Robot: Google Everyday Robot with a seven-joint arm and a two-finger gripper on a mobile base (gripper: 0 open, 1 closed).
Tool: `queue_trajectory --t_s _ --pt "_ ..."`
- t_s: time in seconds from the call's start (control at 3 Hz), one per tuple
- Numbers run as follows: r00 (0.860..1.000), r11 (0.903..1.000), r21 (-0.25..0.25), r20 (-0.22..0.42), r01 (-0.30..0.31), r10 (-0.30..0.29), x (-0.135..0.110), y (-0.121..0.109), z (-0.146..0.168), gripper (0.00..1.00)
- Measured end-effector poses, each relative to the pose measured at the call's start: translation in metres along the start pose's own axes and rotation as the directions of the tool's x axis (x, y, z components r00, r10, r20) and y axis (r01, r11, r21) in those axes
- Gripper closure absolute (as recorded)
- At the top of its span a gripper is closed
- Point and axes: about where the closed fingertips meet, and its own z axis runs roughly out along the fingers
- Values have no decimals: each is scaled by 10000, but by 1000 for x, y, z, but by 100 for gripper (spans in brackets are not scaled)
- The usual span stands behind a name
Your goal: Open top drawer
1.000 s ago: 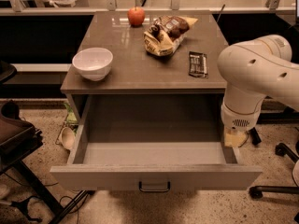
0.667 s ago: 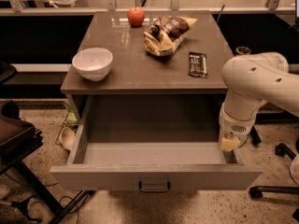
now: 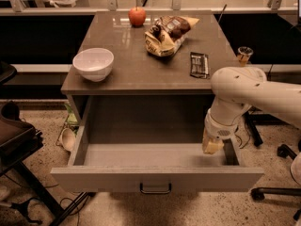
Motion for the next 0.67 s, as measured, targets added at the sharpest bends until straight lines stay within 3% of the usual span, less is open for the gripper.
queue_trajectory --t_s 0.33,0.67 --pt "9999 9999 -45 48 137 -137 -2 -1 4 100" --pt "9998 9999 37 194 -100 99 4 12 5 100"
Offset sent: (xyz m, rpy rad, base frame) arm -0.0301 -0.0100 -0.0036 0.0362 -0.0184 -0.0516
